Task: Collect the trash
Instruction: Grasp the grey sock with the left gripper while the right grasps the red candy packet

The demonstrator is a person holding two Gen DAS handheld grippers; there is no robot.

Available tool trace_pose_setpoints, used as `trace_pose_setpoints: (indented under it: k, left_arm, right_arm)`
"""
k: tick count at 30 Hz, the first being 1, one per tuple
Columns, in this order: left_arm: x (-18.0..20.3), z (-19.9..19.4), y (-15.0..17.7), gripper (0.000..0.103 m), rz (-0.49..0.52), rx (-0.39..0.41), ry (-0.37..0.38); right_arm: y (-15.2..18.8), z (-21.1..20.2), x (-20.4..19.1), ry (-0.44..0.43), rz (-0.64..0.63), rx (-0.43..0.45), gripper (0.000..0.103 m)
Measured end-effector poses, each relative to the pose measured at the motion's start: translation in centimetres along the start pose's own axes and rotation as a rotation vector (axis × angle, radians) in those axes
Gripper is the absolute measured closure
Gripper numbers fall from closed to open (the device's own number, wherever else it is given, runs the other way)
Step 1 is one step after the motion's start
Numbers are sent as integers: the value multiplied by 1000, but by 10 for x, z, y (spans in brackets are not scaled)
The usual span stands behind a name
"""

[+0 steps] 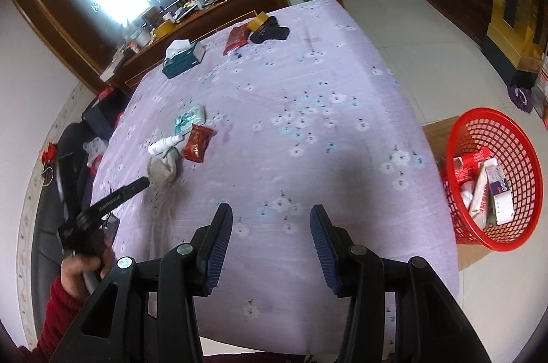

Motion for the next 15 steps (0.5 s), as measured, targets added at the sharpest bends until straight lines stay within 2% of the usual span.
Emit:
trace_pose_setpoints:
  k: [5, 7, 9, 10, 13, 15]
  left_arm:
    - [9, 30, -7, 44, 28, -35, 32]
    - [9, 42, -8, 44, 43, -47, 11]
    - [11, 54, -10, 51, 55, -62, 19]
    - [12, 58, -11, 58, 60, -64, 21]
    - [14, 58, -14, 70, 92, -44, 23]
    - [13, 53, -14, 73, 102, -34, 24]
  right_arm:
    - [-4, 9, -15, 7, -18, -11, 52]
    - [-7, 15, -19, 10, -21, -17, 52]
    - [-10, 21, -24, 11, -20, -24, 52]
    - [-12, 25, -26, 12, -21, -27, 52]
    - [-19, 38, -38, 3, -28, -36, 52]
    - [-23, 50, -48, -4, -36, -45, 52]
Point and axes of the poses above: each gripper's, at about its wrist camera, not at the fingertips, and z roughly the way its jaws point, x to its right, y to its underside, the point moved 9 cm from there along z, roughly the way its jaws point
